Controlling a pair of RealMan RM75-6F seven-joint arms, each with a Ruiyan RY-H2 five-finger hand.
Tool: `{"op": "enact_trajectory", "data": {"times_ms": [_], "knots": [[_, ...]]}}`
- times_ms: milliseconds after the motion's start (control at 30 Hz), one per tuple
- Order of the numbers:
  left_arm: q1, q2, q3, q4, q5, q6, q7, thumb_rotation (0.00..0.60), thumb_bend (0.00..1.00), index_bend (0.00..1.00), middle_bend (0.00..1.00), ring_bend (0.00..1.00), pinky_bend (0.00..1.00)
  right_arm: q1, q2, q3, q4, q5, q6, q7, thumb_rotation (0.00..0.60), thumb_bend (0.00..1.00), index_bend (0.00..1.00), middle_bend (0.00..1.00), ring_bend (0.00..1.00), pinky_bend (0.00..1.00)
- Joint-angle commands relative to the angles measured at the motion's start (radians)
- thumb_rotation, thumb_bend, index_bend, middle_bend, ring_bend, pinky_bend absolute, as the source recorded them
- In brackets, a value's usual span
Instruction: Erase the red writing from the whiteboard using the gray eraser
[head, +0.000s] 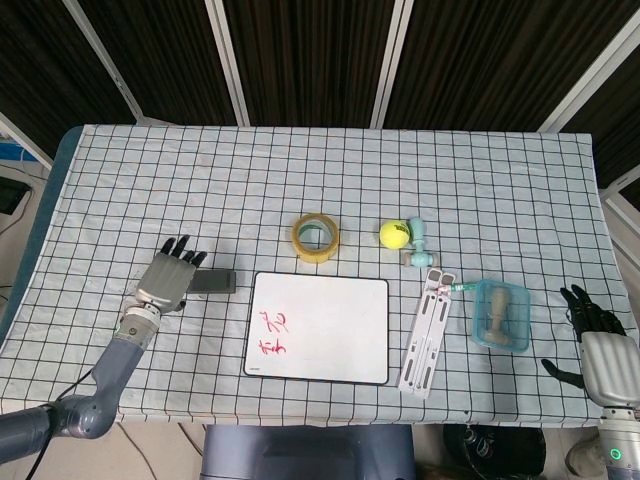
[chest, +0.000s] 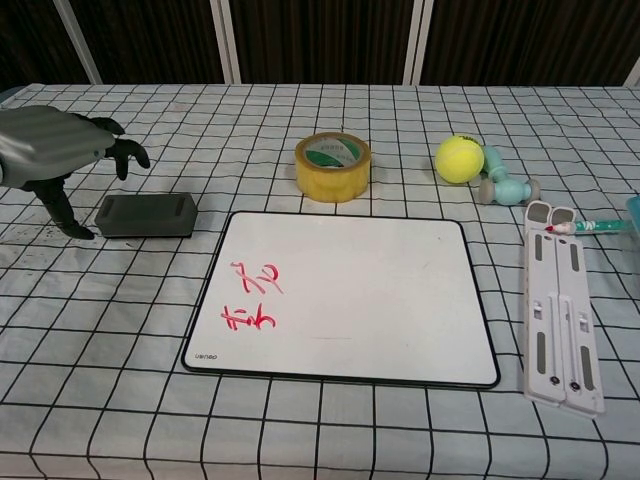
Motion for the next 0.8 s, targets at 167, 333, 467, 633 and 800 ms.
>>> {"op": "enact_trajectory", "data": {"times_ms": [167,333,467,633,800], "knots": [[-0.032,-0.051,0.018,0.059,0.019,-0.004,-0.002,0.6,0.13,0.26,0.32,0.0,0.13,-0.001,0.001,-0.001,0.001,0.001,-0.001,0.004,0.6,0.09,0.04,0.08,0.19,0.22],[-0.045,-0.071,0.032,0.083,0.034,-0.005,-0.012,0.6,0.13,0.31,0.35,0.0,0.13,-0.001,0.001,-0.002,0.001,0.003,-0.003,0.007,0.6,0.09,0.04,0.08,0.19,0.22],[-0.048,-0.082,0.037,0.105,0.046,0.003,-0.03,0.6,0.16,0.32,0.36,0.0,0.13,-0.001,0.002,-0.002,0.001,0.003,-0.004,0.009,0.6,0.09,0.04,0.09,0.19,0.22],[-0.053,-0.089,0.042,0.119,0.05,0.005,-0.041,0.6,0.16,0.32,0.37,0.0,0.13,-0.001,0.002,-0.001,0.001,0.004,-0.003,0.009,0.6,0.09,0.04,0.09,0.19,0.22],[-0.059,-0.096,0.048,0.128,0.052,0.009,-0.038,0.6,0.16,0.34,0.4,0.0,0.13,0.0,0.002,0.0,-0.001,0.006,-0.005,0.009,0.6,0.09,0.04,0.09,0.19,0.22]]}}
